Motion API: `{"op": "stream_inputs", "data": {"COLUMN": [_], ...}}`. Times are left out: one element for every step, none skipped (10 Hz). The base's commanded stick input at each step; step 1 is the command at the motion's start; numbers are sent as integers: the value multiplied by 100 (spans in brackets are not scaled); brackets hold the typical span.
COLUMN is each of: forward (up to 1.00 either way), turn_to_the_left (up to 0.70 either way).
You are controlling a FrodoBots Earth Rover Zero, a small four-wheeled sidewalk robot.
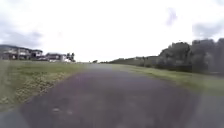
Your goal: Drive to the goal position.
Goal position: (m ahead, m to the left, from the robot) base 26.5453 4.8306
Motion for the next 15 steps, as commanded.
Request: {"op": "stream_inputs", "data": {"forward": [70, 70, 70, 70, 70, 70, 70, 70, 70, 70, 70, 70, 70, 70, 70], "turn_to_the_left": [2, 3, 3, 2, 2, 2, 2, 2, 4, 5, 7, 13, 31, 19, 0]}}
